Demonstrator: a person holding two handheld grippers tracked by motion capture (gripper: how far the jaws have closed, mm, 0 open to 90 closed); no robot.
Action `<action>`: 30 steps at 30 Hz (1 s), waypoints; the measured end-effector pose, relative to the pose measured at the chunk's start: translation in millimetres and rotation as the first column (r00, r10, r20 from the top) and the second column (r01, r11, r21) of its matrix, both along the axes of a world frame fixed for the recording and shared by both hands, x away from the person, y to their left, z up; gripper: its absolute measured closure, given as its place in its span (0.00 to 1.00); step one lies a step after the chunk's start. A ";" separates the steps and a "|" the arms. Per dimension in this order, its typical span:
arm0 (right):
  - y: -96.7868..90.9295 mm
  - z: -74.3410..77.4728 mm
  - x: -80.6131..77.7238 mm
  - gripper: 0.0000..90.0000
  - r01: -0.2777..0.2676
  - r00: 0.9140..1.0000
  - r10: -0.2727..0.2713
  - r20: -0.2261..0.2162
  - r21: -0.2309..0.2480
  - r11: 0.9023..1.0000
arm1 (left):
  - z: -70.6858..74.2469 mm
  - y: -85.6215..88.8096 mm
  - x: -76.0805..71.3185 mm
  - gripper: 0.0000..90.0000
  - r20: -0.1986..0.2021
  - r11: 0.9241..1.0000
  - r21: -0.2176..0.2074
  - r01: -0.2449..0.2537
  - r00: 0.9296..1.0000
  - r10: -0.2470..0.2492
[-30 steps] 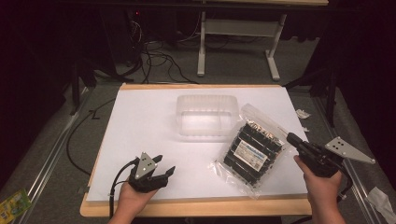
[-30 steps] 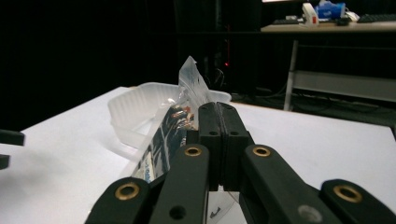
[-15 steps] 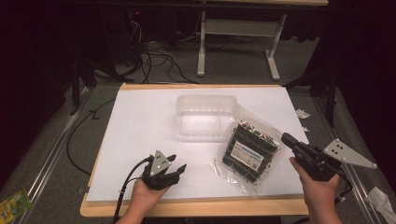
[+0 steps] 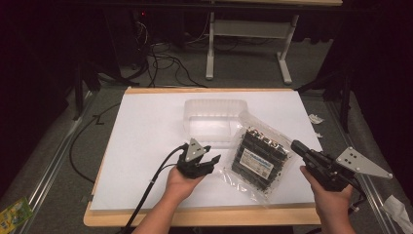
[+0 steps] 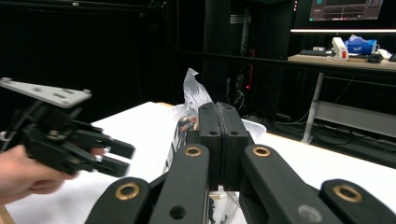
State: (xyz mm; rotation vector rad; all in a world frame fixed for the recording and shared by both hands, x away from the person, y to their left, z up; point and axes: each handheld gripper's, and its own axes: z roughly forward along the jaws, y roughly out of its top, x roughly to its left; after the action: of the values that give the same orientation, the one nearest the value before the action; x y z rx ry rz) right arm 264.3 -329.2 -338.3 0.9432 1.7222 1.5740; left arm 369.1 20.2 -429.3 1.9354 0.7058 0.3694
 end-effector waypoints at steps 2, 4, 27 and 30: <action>-0.5 -0.3 0.5 1.00 -0.001 1.000 0.001 -0.001 0.003 1.000 | -3.8 -13.8 10.6 0.57 -0.030 0.999 -0.019 0.028 0.999 -0.028; -0.8 -0.5 0.8 1.00 -0.002 1.000 0.002 0.000 0.002 1.000 | -5.0 -17.5 13.2 0.59 -0.043 0.999 -0.027 0.044 0.998 -0.045; 14.7 18.1 2.0 1.00 -0.044 0.997 0.043 0.064 0.016 0.999 | -3.7 -10.5 -2.0 1.00 -0.032 0.995 -0.053 0.085 0.996 -0.087; 27.2 26.4 6.8 1.00 -0.073 0.994 0.072 0.078 0.016 0.997 | 9.2 13.5 -13.4 1.00 0.030 0.999 -0.039 0.020 0.999 -0.019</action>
State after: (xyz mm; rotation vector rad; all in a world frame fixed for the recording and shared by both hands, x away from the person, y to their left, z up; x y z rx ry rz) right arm 271.1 -302.0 -311.9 0.8266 1.7081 1.6543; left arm 355.7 33.7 -420.1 1.8943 0.6697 0.3690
